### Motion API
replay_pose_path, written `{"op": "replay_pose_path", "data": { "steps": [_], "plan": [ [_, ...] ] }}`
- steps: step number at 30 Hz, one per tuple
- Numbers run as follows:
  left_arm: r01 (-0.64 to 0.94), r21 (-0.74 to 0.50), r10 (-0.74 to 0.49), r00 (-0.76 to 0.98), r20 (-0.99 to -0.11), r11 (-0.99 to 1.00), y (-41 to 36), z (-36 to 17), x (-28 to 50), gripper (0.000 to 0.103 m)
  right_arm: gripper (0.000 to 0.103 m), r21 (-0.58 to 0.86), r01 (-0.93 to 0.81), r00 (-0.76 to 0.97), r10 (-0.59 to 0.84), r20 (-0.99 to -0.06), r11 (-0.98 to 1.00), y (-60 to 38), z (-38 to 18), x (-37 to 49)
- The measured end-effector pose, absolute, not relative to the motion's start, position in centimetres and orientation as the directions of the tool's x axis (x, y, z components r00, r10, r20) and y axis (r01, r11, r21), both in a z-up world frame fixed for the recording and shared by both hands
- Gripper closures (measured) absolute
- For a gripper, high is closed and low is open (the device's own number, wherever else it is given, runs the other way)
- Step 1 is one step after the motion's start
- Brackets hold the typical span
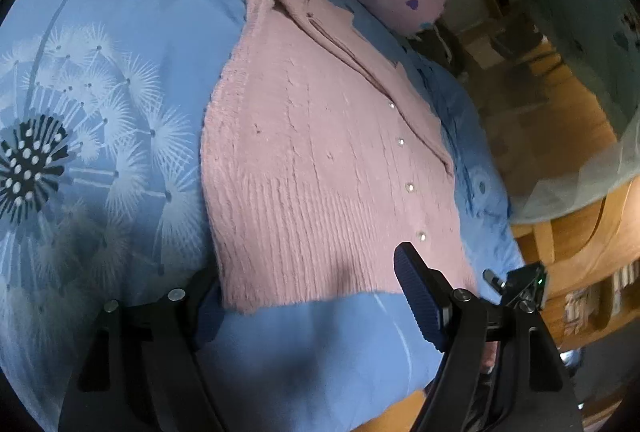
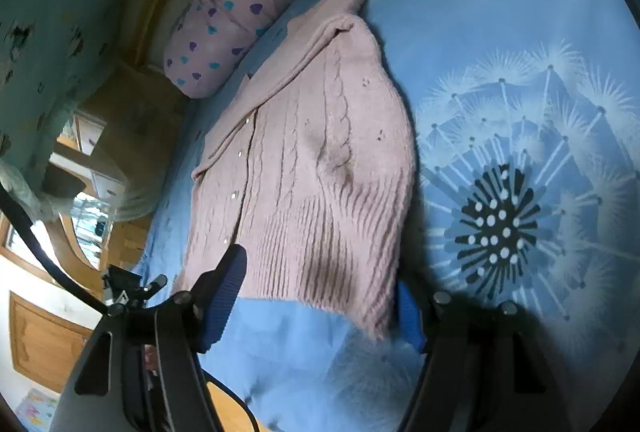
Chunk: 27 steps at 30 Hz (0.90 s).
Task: Fold small clothes
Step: 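Move both grippers to the cardigan's side edge and close on it, then lift the gripped edge with both grippers and fold it over the cardigan lengthwise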
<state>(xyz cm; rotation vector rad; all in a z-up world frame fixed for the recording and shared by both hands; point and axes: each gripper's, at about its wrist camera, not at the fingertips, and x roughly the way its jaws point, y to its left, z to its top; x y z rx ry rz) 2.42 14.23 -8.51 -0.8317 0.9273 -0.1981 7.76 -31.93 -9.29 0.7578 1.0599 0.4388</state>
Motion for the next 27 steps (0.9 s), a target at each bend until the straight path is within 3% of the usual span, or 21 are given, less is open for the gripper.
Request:
{"op": "replay_pose_path", "data": {
  "steps": [4,6,7,8,9,12,14,27],
  "plan": [
    [-0.208,-0.706,-0.465,0.623,-0.629,0.677,14.6,-8.8,3.4,0.035,0.033,0.741,0.021,0.422,0.666,-0.615,0.671,-31.3,-9.7,8.6],
    [-0.218,-0.688,-0.443,0.625,-0.643,0.692,14.5,-8.8,3.3,0.046,0.039,0.730,0.009,0.416,0.661,-0.624,0.683,-30.9,-9.6,8.7],
    [-0.226,-0.679,-0.431,0.624,-0.651,0.698,14.5,-8.8,3.2,0.051,0.061,0.734,0.014,0.419,0.662,-0.621,0.679,-31.0,-9.8,8.6],
    [-0.242,-0.670,-0.417,0.622,-0.662,0.702,14.7,-8.9,3.1,0.071,0.097,0.749,0.022,0.416,0.675,-0.609,0.663,-31.0,-10.0,8.6],
    [-0.268,-0.668,-0.410,0.616,-0.673,0.694,15.1,-9.3,2.9,0.101,0.095,0.771,0.036,0.405,0.696,-0.592,0.635,-30.9,-10.4,8.6],
    [-0.341,-0.742,-0.451,0.625,-0.637,0.577,17.1,-10.7,2.1,0.101,0.096,0.751,0.022,0.422,0.675,-0.605,0.660,-30.3,-9.9,8.3],
    [-0.346,-0.729,-0.423,0.636,-0.645,0.590,17.5,-10.1,1.4,0.101,0.097,0.760,0.022,0.454,0.671,-0.586,0.649,-30.6,-9.3,7.9],
    [-0.209,-0.808,-0.433,0.756,-0.491,0.551,18.0,-5.7,-4.9,0.102,0.097,0.804,-0.154,0.586,0.708,-0.394,0.575,-31.9,-2.9,1.4]
  ]
}}
